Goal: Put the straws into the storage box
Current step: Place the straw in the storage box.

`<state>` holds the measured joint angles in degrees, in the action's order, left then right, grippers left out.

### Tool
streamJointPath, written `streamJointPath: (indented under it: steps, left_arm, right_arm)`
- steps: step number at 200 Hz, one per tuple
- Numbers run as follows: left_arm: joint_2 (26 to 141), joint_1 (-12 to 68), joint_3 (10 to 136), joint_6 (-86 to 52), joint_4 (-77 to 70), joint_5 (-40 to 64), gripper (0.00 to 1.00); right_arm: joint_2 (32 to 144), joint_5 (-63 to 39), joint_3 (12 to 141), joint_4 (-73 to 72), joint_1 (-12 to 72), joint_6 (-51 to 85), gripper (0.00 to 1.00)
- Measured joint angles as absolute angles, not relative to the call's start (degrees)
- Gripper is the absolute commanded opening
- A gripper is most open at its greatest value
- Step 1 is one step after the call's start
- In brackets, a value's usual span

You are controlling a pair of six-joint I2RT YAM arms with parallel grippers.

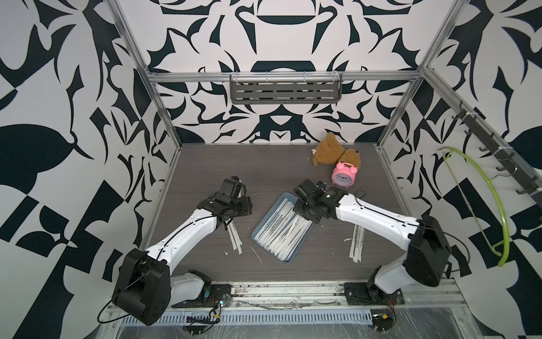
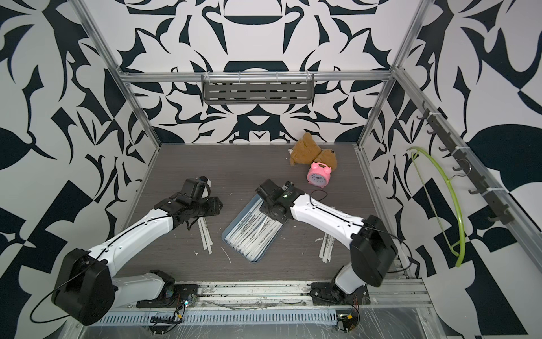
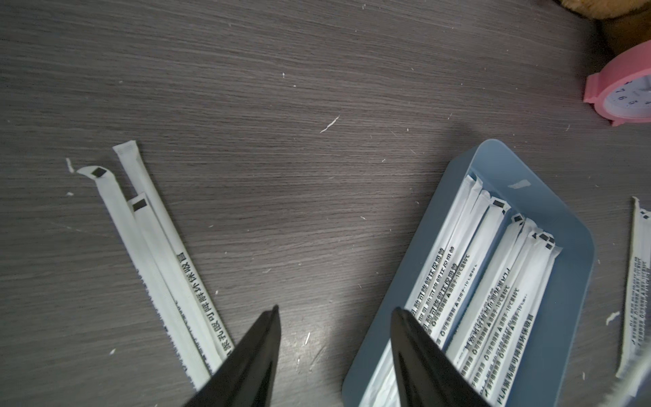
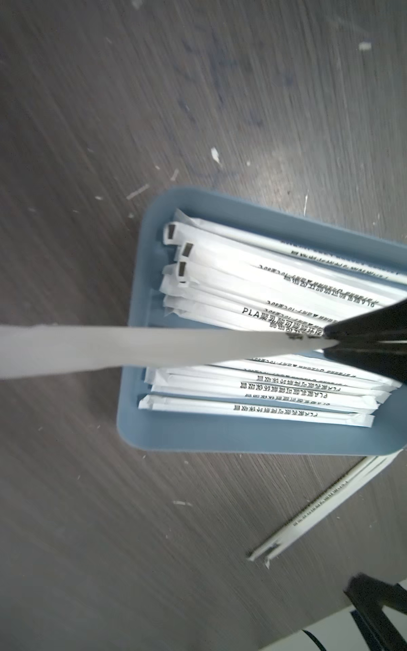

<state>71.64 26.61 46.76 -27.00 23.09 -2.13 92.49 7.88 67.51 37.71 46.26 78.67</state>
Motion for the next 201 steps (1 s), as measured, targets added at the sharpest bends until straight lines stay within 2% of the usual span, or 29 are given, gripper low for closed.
streamJointPath:
  steps: [33, 72, 124, 201]
  left_arm:
    - [71.31, 26.61, 46.7, -26.92, 23.07, -2.13, 0.57]
    - [71.2, 26.61, 45.43, -27.0, 22.85, -2.09, 0.57]
    - [70.7, 26.61, 44.56, -26.98, 23.0, -2.09, 0.57]
    - [70.43, 26.57, 45.1, -26.74, 24.45, -2.37, 0.57]
  right_arm:
    - [101.78, 6.39, 67.61, 35.46, 47.05, 84.36, 0.0]
    - [104.09, 5.58, 68.01, 34.33, 47.77, 85.69, 0.0]
    - [104.09, 3.4, 68.51, 33.54, 47.9, 87.07, 0.15]
    - [100.66, 2.55, 68.53, 34.52, 48.14, 87.09, 0.29]
